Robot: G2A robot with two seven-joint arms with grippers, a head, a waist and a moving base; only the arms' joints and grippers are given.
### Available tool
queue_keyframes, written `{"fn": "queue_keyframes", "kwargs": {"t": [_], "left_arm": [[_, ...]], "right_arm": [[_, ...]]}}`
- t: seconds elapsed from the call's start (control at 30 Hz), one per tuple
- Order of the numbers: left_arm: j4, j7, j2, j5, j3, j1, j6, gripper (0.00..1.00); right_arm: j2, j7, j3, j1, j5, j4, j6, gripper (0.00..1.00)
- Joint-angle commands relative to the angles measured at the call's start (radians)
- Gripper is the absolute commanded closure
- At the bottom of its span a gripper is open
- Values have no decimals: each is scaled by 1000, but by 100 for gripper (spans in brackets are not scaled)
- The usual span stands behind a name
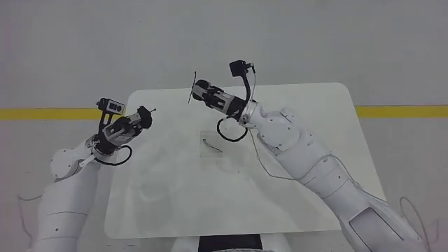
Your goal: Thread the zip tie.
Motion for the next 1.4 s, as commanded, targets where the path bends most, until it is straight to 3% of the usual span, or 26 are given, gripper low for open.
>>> {"fn": "queue_keyframes", "kwargs": {"t": [0.0,0.27,0.37,0.57,0.87,0.97,1.17,1.37], "left_arm": [[-16,36,-7,30,6,6,0,100],[-72,189,-56,166,-4,31,0,100],[-80,210,-78,197,-4,33,0,100],[-87,276,-123,275,-25,19,0,100],[-87,276,-123,275,-25,19,0,100],[-87,276,-123,275,-25,19,0,100],[-87,276,-123,275,-25,19,0,100],[-87,276,-123,275,-25,19,0,100]], "right_arm": [[-11,-73,-14,-5,-21,-6,39,100],[-55,-225,-68,-3,-73,6,129,100],[-70,-269,-81,-2,-103,16,158,100],[-93,-311,-102,1,-163,50,157,100],[-93,-311,-102,1,-163,50,157,100],[-94,-328,-107,-8,-241,27,185,100],[-115,-347,-131,-15,-309,15,224,100],[-140,-346,-135,-15,-262,50,195,100]]}}
